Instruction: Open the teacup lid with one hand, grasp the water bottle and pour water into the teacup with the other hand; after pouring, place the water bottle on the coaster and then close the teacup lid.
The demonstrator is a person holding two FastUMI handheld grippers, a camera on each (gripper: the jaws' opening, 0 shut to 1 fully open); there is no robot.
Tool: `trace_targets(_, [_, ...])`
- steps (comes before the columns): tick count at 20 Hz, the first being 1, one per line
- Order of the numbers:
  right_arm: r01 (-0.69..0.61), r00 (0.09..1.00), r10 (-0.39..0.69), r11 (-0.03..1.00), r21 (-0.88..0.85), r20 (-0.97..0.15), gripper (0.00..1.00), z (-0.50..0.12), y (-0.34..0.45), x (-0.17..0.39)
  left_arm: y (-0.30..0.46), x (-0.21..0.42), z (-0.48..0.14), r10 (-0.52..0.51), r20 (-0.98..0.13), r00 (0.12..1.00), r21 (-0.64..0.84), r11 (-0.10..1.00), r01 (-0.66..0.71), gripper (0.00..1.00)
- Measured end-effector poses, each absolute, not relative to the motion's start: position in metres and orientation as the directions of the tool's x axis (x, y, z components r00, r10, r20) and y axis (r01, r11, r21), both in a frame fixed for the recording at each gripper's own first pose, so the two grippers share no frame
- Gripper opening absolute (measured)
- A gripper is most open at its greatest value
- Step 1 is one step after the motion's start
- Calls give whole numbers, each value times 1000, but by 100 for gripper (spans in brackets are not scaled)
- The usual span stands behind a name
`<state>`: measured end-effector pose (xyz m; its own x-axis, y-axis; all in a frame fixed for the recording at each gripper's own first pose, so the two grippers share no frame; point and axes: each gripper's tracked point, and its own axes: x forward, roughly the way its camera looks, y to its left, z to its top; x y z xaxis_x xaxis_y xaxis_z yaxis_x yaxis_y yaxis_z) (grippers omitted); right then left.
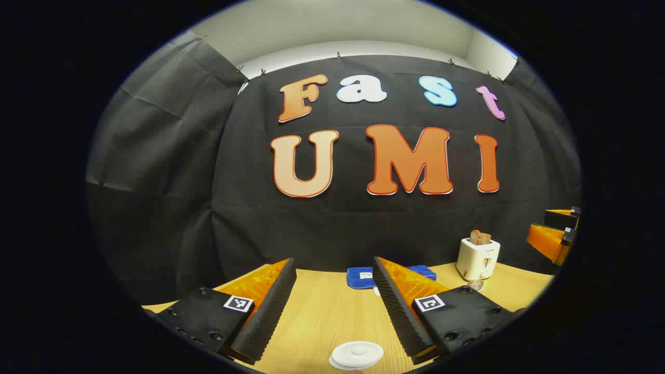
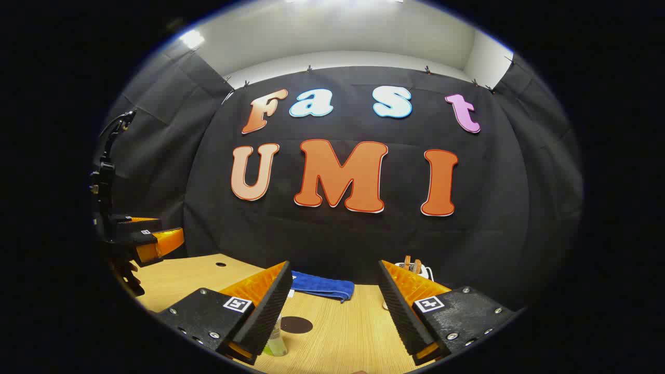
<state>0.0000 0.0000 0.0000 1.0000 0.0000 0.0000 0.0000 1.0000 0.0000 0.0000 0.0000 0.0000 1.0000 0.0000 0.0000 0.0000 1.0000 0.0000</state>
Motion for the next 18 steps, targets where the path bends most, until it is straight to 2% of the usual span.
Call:
trace_targets(7, [-5,1000,5,1000,-29,2,98,-1,3,2,6,1,0,23,1,1000,2,1000,-23,97])
trace_targets(18, [-10,1000,10,1000,-5,1,98,1,0,1,-6,-3,13,-10,49,999,-23,1000,11,97])
